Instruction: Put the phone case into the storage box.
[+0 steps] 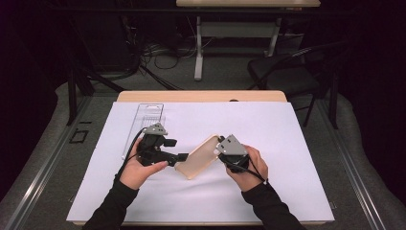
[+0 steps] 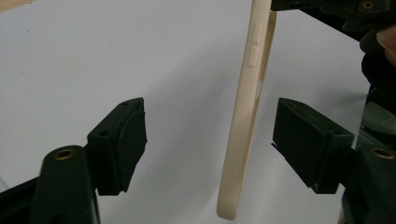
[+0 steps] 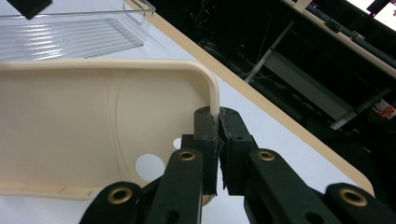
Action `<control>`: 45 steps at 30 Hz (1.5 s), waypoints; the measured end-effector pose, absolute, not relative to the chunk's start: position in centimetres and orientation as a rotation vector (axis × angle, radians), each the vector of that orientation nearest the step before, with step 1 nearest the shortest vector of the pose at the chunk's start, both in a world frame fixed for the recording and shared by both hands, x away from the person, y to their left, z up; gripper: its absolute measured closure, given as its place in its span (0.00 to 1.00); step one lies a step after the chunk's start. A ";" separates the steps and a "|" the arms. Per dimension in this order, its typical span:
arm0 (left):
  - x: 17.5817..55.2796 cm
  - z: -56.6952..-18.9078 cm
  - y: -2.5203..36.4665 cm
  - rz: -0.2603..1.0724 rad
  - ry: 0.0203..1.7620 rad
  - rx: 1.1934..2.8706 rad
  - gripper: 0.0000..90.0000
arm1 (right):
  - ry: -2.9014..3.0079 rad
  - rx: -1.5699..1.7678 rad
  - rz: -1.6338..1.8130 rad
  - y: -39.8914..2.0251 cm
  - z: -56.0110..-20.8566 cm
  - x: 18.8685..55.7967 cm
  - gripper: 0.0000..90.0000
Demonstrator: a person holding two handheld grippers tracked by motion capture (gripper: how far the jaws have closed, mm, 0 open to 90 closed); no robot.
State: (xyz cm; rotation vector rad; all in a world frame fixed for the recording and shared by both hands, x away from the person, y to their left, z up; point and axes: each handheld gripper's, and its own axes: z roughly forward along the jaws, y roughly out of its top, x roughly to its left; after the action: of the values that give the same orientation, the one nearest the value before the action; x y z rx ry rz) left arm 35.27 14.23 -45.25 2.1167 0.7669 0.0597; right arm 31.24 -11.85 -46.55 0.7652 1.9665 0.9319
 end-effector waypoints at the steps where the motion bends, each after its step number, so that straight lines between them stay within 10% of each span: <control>1: 35.3 -45.3 14.2 0.056 0.764 2.117 0.32 | 1.964 0.762 0.933 -11.8 -46.6 31.2 0.97; 45: 34.8 -46.3 13.0 -0.106 0.742 2.219 0.72 | 2.003 0.662 0.938 -10.0 -47.3 30.0 0.97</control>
State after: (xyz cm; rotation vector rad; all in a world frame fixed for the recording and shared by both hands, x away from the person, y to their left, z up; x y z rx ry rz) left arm 34.83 13.03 -46.26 2.2189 0.7417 -0.1065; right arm 30.04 -9.98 -47.28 0.6625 2.0029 0.9383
